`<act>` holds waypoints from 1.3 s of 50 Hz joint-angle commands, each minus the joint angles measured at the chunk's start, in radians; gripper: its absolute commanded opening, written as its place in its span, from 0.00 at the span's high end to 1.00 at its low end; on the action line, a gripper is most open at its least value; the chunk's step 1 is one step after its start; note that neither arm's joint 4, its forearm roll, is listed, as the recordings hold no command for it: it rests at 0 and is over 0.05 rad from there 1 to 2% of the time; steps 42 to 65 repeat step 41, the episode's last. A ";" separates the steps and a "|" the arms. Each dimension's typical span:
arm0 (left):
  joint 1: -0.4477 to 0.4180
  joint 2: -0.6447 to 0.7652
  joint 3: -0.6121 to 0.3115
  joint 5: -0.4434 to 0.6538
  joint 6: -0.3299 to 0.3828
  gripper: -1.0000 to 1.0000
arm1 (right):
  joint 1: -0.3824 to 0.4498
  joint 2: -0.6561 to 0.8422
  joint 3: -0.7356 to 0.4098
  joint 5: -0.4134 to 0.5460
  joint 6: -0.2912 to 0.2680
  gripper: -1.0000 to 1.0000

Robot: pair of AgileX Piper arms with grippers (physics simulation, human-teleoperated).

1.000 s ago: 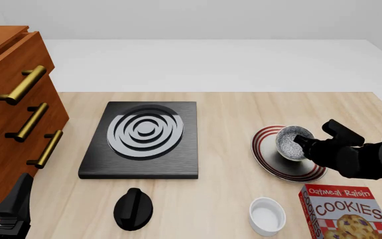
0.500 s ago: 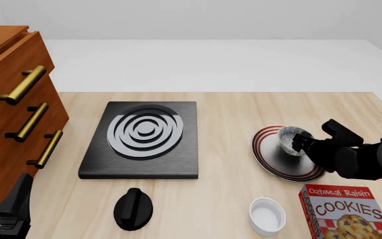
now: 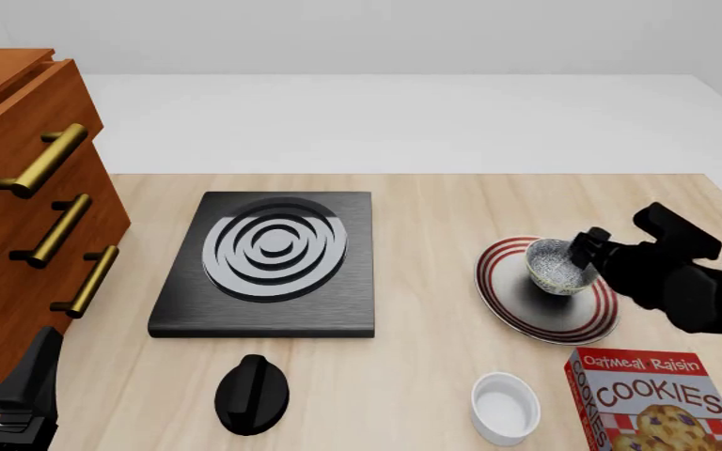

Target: Pick the akita bowl on the ramekin and place it on the plate.

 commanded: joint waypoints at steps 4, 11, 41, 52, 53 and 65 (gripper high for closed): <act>0.000 0.000 0.000 0.000 0.000 0.00 | -0.013 -0.198 0.024 0.095 -0.026 0.00; 0.000 0.000 0.000 0.000 0.000 0.00 | -0.022 -0.330 0.039 0.156 -0.047 0.00; 0.000 0.000 0.000 0.000 0.000 0.00 | 0.030 -0.894 0.106 0.458 -0.059 0.00; 0.000 0.000 0.000 0.000 0.000 0.00 | 0.030 -0.894 0.106 0.458 -0.059 0.00; 0.000 0.000 0.000 0.000 0.000 0.00 | 0.030 -0.894 0.106 0.458 -0.059 0.00; 0.000 0.000 0.000 0.000 0.000 0.00 | 0.030 -0.894 0.106 0.458 -0.059 0.00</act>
